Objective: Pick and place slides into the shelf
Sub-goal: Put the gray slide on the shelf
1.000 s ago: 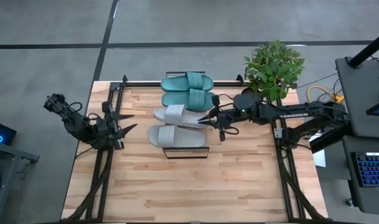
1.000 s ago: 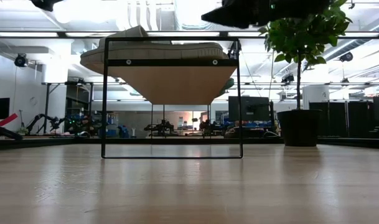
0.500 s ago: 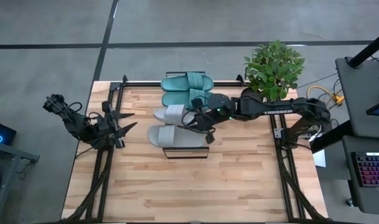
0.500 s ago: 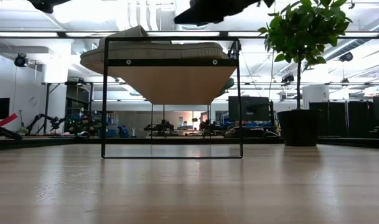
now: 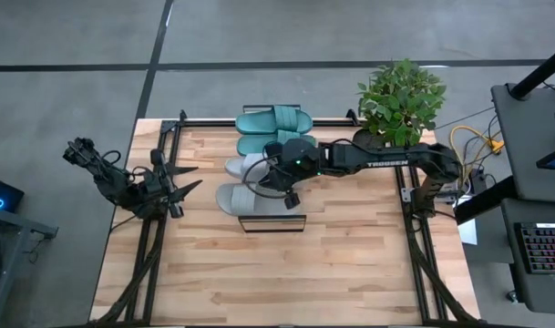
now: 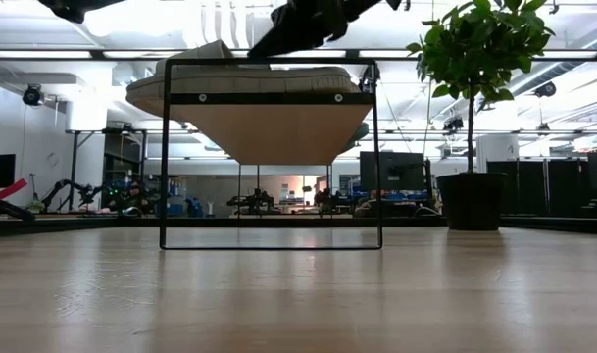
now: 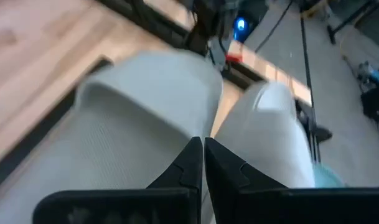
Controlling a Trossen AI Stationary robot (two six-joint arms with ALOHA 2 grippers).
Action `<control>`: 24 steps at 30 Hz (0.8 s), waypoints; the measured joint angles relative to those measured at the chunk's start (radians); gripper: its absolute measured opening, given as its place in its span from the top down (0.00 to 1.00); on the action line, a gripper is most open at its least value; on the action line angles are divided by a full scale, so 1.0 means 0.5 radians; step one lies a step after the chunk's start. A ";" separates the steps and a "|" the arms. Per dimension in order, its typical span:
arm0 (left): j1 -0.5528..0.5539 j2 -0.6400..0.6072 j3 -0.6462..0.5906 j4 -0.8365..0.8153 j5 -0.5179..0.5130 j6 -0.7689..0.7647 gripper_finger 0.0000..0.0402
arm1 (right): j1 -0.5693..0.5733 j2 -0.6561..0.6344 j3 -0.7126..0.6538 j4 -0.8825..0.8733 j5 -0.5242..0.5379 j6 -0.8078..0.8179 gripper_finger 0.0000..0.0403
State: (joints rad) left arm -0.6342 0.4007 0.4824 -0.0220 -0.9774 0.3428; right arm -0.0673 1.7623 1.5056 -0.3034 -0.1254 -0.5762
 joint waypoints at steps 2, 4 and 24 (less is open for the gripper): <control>0.000 -0.002 0.000 -0.011 0.000 0.000 0.63 | 0.001 0.027 0.025 -0.036 0.058 0.000 0.98; 0.000 -0.005 -0.001 -0.029 -0.001 -0.001 0.63 | 0.000 0.043 0.027 -0.043 0.082 -0.001 0.98; 0.000 -0.005 -0.003 -0.048 0.000 -0.044 0.63 | 0.002 0.047 0.028 -0.171 0.189 0.059 0.98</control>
State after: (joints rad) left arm -0.6344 0.3985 0.4808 -0.0460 -0.9775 0.3206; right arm -0.0666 1.7859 1.5196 -0.3889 -0.0311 -0.5467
